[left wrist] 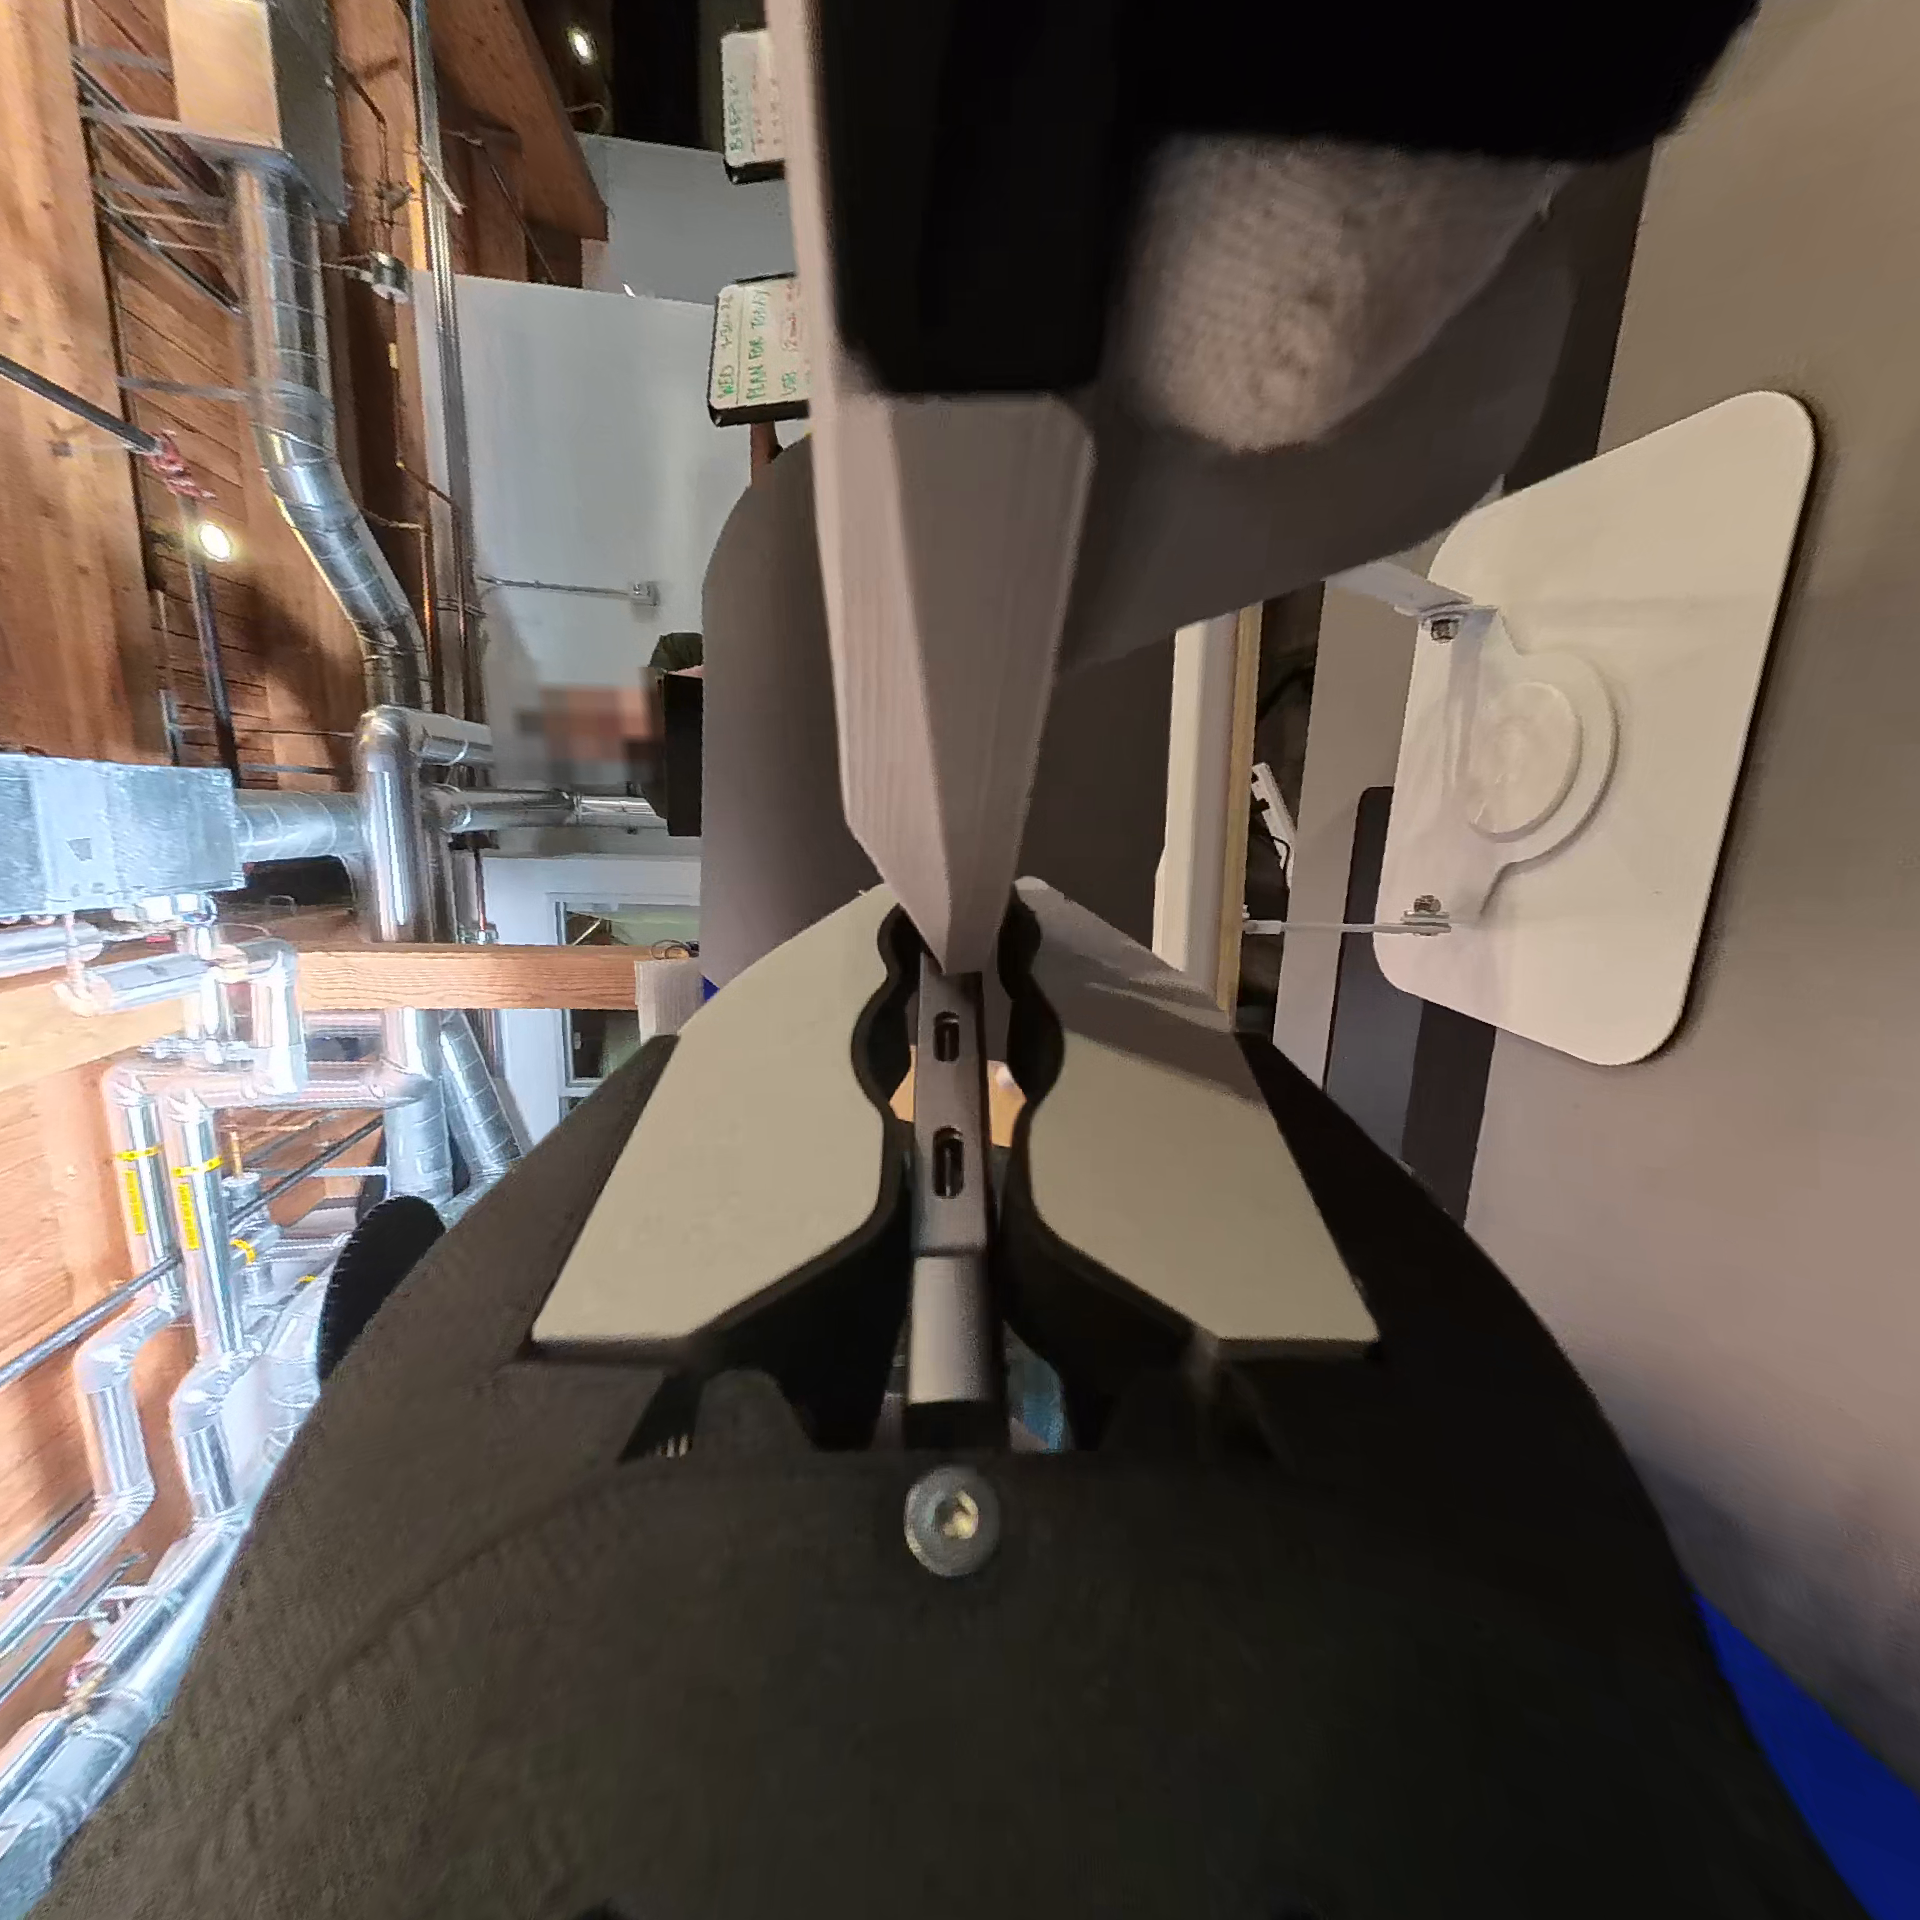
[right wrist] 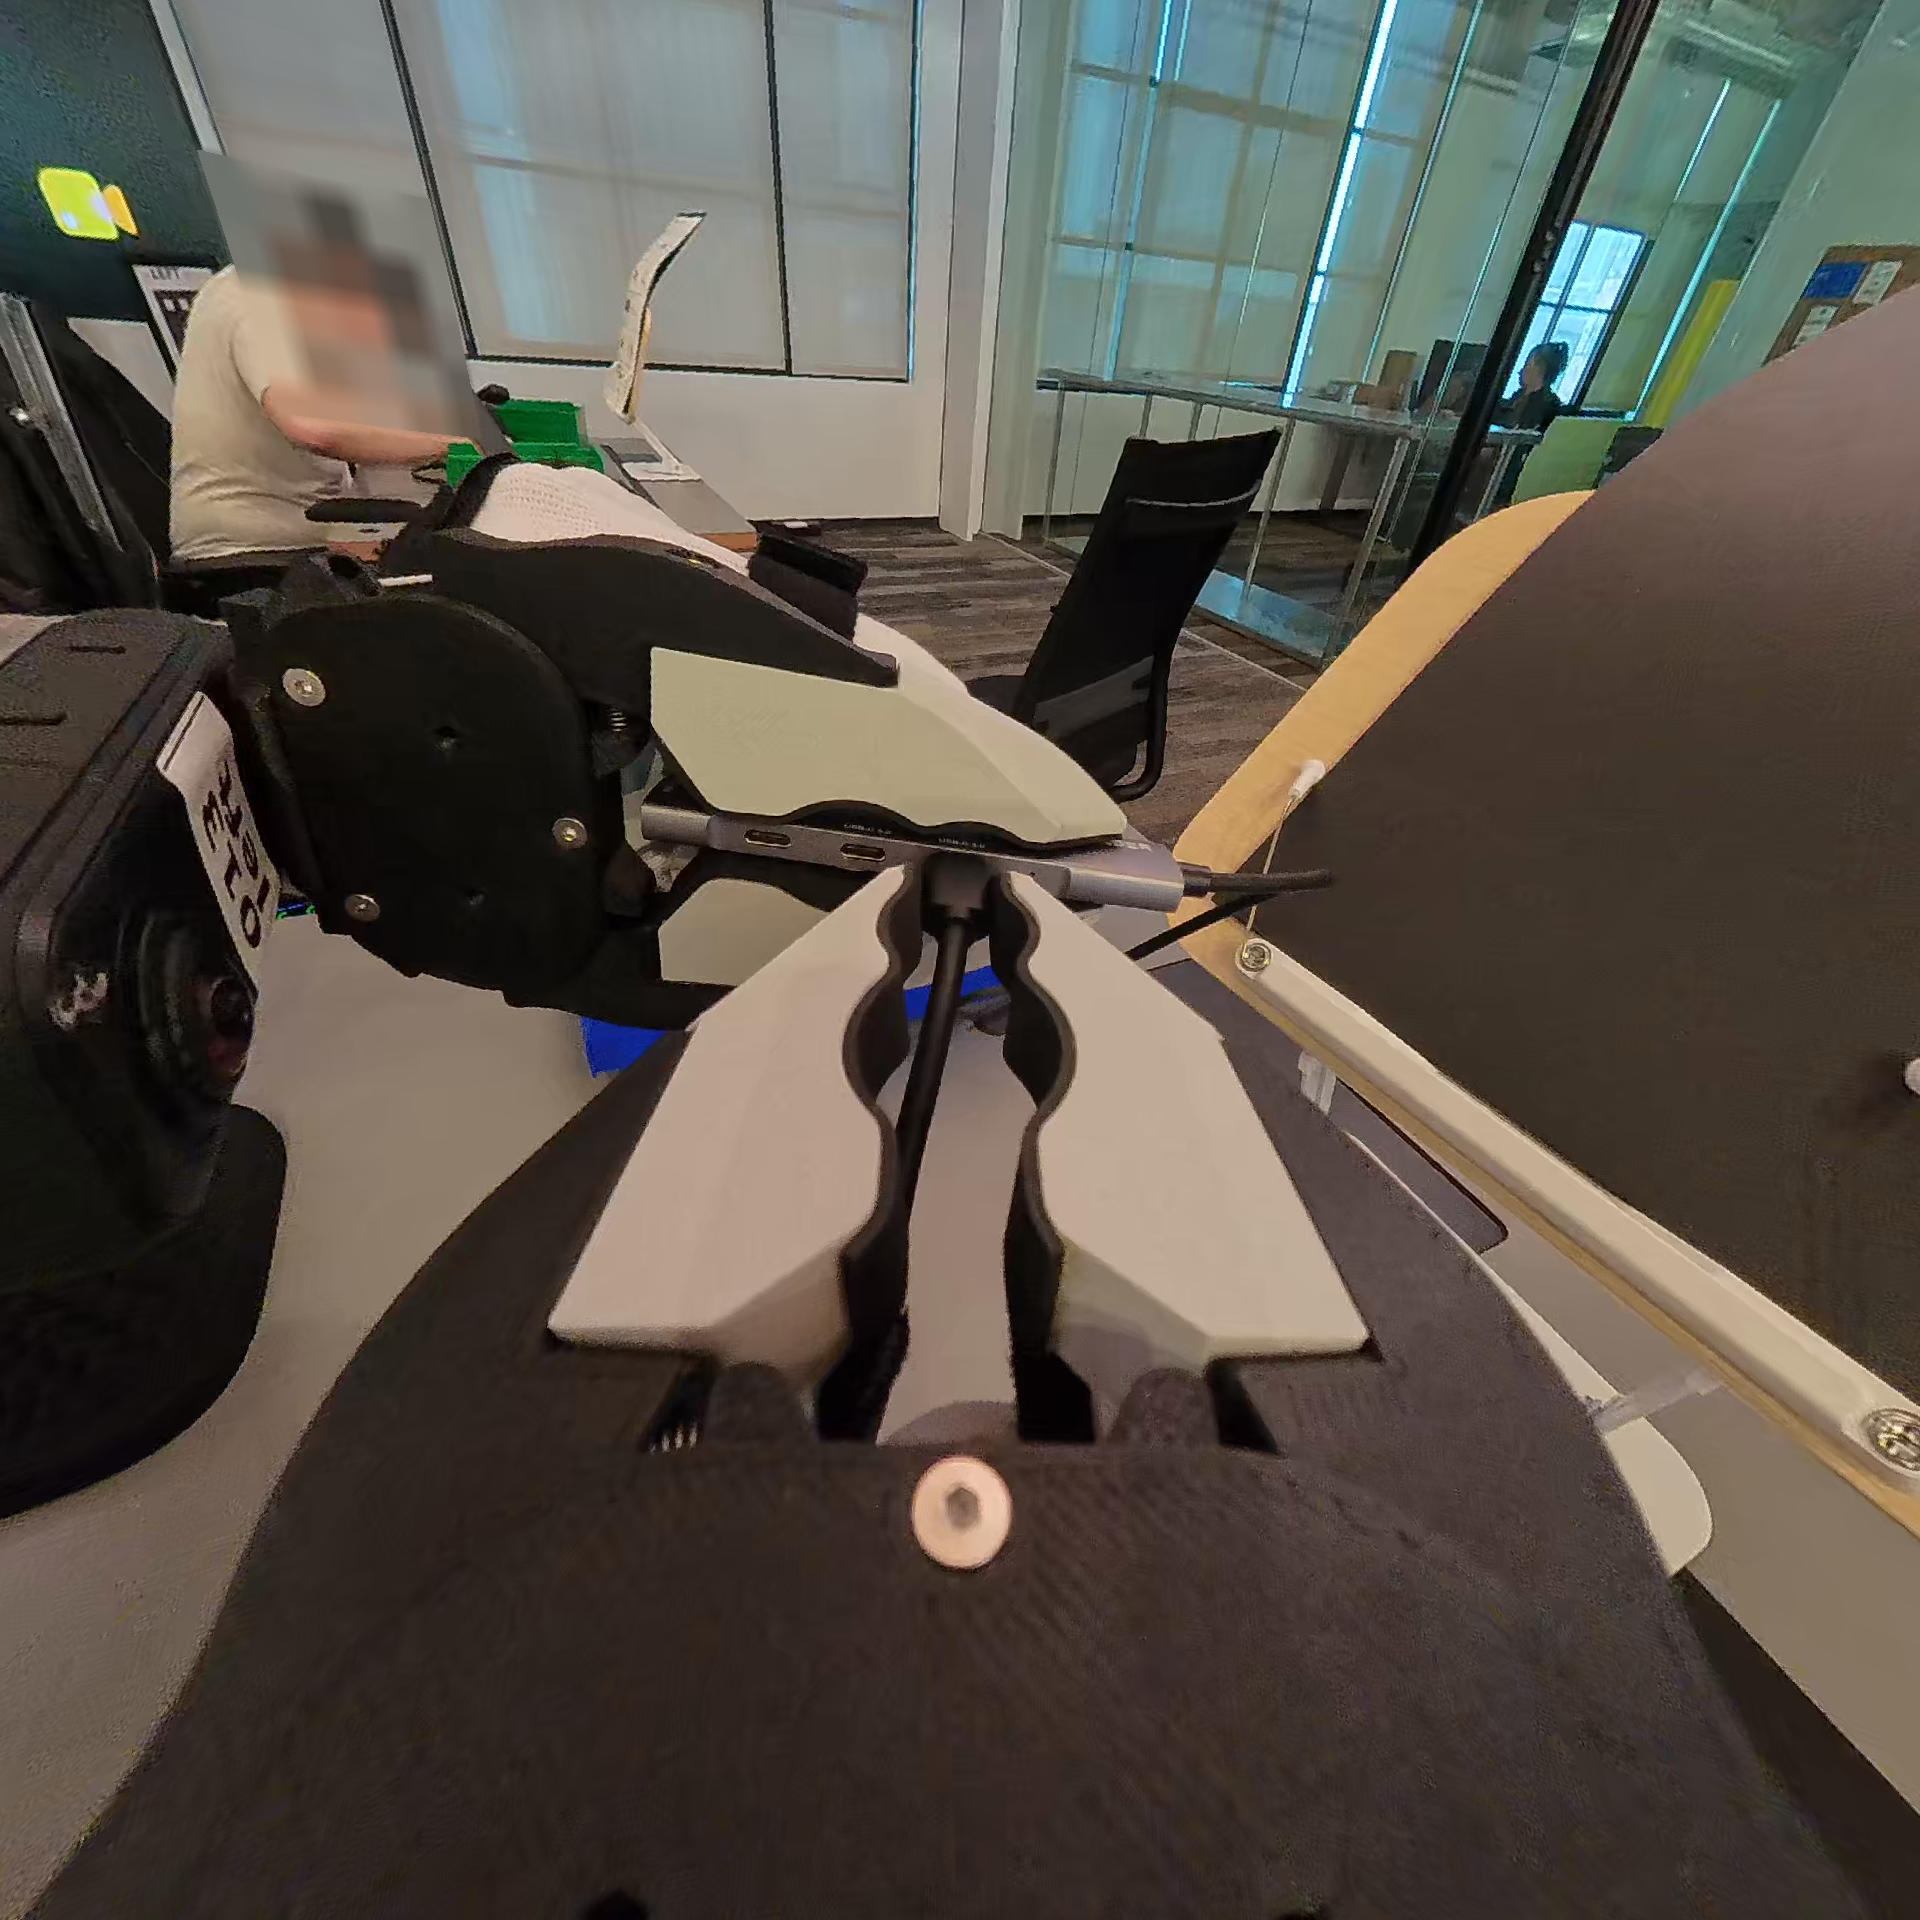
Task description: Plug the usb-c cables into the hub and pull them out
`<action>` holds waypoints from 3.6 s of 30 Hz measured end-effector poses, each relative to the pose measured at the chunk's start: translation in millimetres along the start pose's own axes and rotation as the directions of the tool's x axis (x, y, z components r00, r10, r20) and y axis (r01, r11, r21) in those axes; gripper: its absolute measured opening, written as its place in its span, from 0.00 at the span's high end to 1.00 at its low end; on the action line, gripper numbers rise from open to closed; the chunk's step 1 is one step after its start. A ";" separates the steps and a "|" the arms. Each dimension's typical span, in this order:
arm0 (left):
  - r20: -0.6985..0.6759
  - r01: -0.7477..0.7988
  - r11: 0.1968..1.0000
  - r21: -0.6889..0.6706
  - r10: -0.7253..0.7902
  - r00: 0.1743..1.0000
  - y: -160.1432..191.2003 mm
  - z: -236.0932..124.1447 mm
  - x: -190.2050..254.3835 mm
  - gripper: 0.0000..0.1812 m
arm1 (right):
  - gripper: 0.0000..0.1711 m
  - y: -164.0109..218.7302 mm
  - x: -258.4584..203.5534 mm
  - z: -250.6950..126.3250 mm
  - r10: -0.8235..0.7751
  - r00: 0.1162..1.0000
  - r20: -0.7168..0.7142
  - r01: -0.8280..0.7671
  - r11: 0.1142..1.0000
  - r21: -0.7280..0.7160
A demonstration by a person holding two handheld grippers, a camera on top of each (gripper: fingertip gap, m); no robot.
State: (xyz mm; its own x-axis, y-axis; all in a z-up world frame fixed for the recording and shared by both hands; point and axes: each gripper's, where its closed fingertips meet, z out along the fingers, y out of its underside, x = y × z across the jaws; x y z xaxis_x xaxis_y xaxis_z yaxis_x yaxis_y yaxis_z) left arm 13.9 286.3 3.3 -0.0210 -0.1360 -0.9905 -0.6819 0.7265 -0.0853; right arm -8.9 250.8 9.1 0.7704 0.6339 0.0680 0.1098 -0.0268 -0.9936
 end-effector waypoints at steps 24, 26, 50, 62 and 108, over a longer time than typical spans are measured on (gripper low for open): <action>-0.046 0.302 0.940 0.161 -0.298 0.953 -12.9 -3.5 -3.5 0.92 | 0.94 -7.1 -1.1 1.0 -0.052 0.999 -0.008 0.052 0.995 0.080; -0.053 0.315 0.934 0.170 -0.311 0.949 -12.5 -3.0 -2.5 0.93 | 0.94 -6.0 -0.9 1.6 -0.044 0.999 -0.003 0.044 0.996 0.073; -0.022 0.240 0.964 0.118 -0.239 0.971 -1.4 1.1 -4.5 0.93 | 0.94 -11.1 -3.3 1.6 -0.081 0.995 -0.062 0.085 0.994 0.069; -0.003 0.204 0.970 0.130 -0.205 0.979 -3.4 -0.2 -7.5 0.93 | 0.94 -12.0 -3.5 0.8 -0.064 0.997 -0.041 0.068 0.994 0.087; -0.669 0.483 0.679 -0.553 -0.707 0.229 0.1 -23.4 36.3 0.87 | 0.94 -22.8 15.4 0.2 -0.363 0.804 -0.472 0.417 0.909 0.011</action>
State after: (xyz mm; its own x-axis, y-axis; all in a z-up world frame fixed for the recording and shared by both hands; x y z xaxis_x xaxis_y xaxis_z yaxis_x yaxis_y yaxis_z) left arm -4.1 265.7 -30.1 -0.0118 -0.9955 -0.0943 -0.8775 0.0556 -0.4764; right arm 0.3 261.4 32.9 0.8753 0.1546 0.4581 0.4142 0.2489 -0.8755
